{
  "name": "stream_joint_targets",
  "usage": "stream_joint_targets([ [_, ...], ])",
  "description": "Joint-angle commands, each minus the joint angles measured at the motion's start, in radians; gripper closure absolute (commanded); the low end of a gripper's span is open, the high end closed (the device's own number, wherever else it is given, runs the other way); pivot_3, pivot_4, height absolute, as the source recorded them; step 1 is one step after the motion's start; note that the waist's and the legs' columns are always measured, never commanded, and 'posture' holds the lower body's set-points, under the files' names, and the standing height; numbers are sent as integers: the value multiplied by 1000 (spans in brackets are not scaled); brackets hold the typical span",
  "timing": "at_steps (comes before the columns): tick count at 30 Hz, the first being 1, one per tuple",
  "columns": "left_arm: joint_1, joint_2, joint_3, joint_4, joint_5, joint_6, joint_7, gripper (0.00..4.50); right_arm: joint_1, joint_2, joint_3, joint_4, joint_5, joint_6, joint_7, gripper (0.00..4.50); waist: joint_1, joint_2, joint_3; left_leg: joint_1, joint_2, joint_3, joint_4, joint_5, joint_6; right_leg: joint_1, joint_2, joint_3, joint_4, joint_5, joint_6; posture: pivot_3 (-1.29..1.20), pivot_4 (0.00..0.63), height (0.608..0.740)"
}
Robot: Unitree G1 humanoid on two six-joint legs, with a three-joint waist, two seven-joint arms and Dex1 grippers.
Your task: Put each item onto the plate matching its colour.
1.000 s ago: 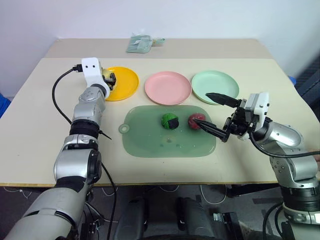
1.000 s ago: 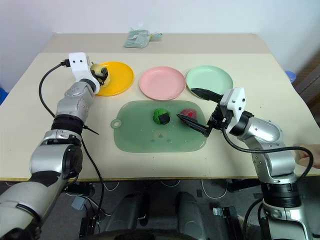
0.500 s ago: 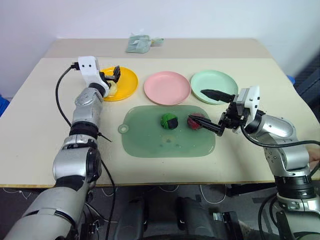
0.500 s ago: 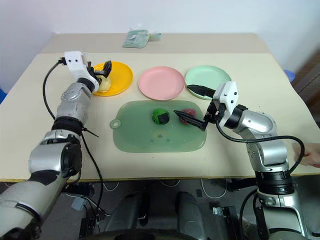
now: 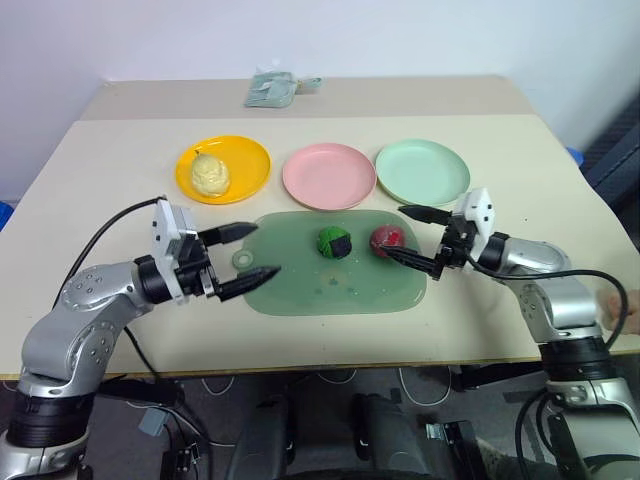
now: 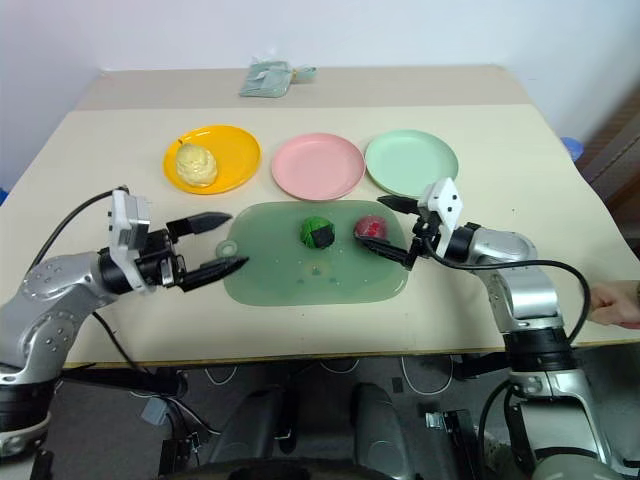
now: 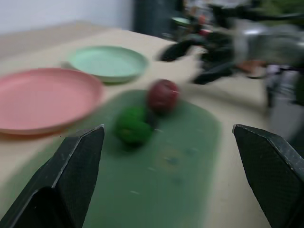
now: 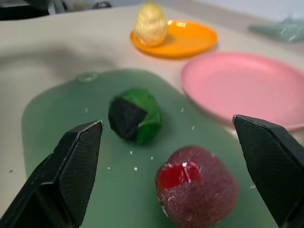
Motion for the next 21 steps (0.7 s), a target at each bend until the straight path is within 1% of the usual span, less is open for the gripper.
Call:
stream_joint_targets([
  [1,34,56,20,-70,-26,1,-71,86,-49,20,1,62,-22,-41,21,0,-1,0,0,0,0,0,0,0,0,0,0,0,0,0,0,0,150,740],
  [4,37,74,18,-85,-35,4,-82,86,-65,33,21,121,-51,-61,41,0,0,0,0,0,0,0,-1,0,0,0,1,0,0,0,0,0,150,740],
  [11,40,61,11,-114,-35,10,-47,86,-69,41,22,170,-70,-67,74,0,-1,0,0,0,0,1,0,0,0,0,4,0,0,0,0,0,150,740],
  [13,42,57,15,-112,-28,6,-36,0,-78,50,16,177,-70,-74,73,527,-1,0,0,0,0,1,0,0,0,0,4,0,0,0,0,0,150,740],
  [14,44,56,17,-113,-25,5,-31,0,-80,53,14,178,-70,-78,72,850,-1,0,0,0,0,1,0,0,0,0,5,0,0,0,0,0,150,740],
  [15,40,54,19,-108,-25,5,-23,0,-89,58,11,181,-72,-85,65,1264,-1,0,0,0,0,1,0,0,0,0,5,0,0,0,1,0,150,740],
  [21,31,56,32,-99,-18,-4,-6,0,-121,70,25,199,-88,-97,75,1264,0,0,0,0,0,1,0,0,0,0,5,0,0,0,1,0,150,740],
])
